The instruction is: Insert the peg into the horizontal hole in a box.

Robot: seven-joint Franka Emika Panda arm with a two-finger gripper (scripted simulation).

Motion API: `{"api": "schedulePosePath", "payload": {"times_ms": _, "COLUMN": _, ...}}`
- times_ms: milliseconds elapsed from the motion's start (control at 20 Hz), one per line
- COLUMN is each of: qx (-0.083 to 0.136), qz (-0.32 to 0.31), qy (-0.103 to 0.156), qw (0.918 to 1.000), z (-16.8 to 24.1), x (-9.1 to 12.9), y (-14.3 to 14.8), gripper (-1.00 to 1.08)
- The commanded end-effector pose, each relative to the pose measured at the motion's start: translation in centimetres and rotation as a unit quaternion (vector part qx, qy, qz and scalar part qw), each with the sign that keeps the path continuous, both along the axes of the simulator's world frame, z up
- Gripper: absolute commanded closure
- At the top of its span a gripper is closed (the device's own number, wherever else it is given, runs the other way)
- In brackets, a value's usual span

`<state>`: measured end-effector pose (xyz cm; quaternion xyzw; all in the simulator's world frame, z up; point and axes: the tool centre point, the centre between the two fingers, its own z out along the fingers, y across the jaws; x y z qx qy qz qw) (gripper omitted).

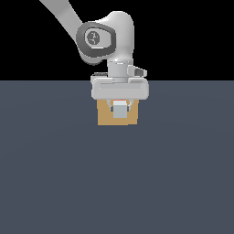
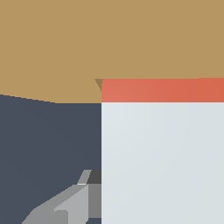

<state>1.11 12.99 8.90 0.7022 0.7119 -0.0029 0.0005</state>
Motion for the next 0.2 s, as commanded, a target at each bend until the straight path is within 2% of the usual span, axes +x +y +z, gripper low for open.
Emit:
{"api": "schedulePosePath", "payload": {"times_ms": 0, "qx": 0.003, "qz": 0.004, "qy": -0.003, "qw": 1.0000, "z": 0.22, "x": 0.16, "y": 1.09, "gripper": 1.08}}
{"api": "schedulePosePath", "payload": {"times_ms": 150, "qx": 0.003, "qz": 0.004, "qy": -0.003, "qw": 1.0000, "z": 0.22, "x": 0.22, "y": 0.84, "gripper": 1.08}}
